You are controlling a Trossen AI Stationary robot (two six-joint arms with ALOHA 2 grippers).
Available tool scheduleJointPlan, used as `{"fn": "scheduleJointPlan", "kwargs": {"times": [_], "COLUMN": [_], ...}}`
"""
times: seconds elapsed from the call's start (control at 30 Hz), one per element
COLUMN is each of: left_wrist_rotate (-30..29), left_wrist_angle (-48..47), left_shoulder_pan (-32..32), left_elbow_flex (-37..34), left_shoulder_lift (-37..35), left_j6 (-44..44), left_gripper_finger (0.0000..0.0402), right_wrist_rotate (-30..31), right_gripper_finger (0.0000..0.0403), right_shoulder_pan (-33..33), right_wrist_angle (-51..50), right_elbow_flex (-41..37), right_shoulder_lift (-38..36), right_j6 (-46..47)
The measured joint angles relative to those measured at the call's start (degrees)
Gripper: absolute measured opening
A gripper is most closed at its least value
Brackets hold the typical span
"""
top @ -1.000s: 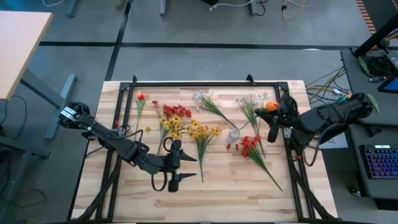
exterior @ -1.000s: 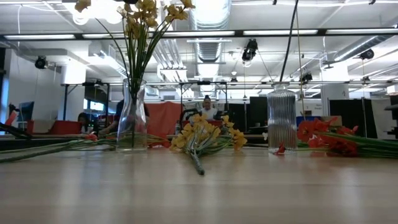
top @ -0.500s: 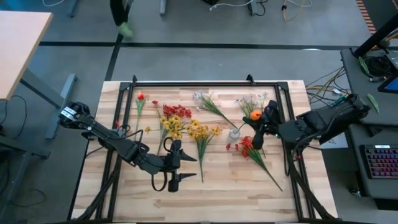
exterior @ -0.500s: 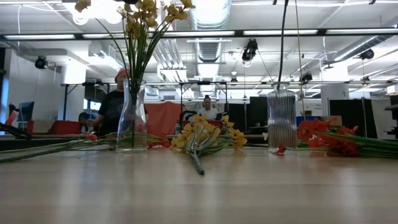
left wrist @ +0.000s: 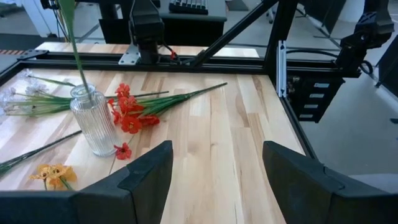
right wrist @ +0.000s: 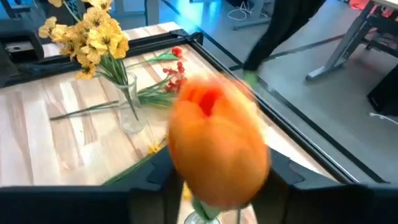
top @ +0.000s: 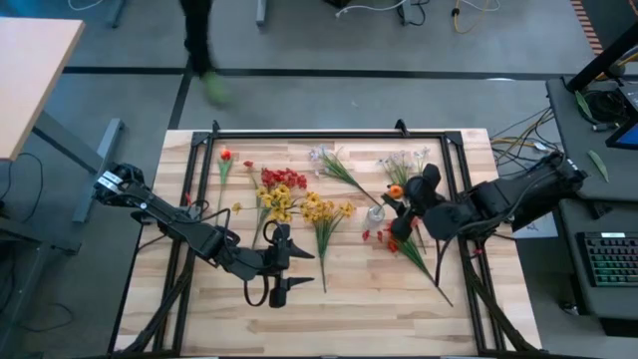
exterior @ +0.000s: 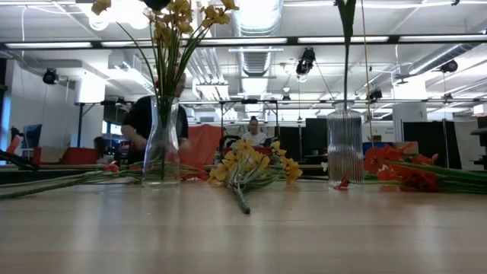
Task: Sort flowers into vase by color
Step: Put the bottom orange flower into the right transparent vase, then put the right red flower into the right transparent vase
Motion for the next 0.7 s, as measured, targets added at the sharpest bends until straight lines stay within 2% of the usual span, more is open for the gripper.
{"fn": "scheduleJointPlan", "kwargs": {"times": [0.23,0.37,0.7], "left_wrist_rotate": [0.00,0.00,2.38], "left_wrist_angle": [-0.98,-2.88,-11.23], "left_shoulder_pan": [0.00,0.00,-0.37], "left_elbow_flex": [0.00,0.00,3.47], "left_shoulder_lift": [0.00,0.00,0.00], "left_j6": [-1.45,-3.45,-5.84], "left_gripper_finger": [0.0233,0.0233,0.0233], "right_wrist_rotate": [-0.59,-3.34,-9.14], "right_gripper_finger": [0.0217,0.0248,0.0285], "right_shoulder_pan": [0.00,0.00,0.00], "right_wrist_angle": [-5.67,-10.07,-12.93], "right_elbow_flex": [2.79,5.16,11.50], "right_shoulder_lift": [1.17,1.10,1.03], "right_j6": [5.07,9.12,10.86]}}
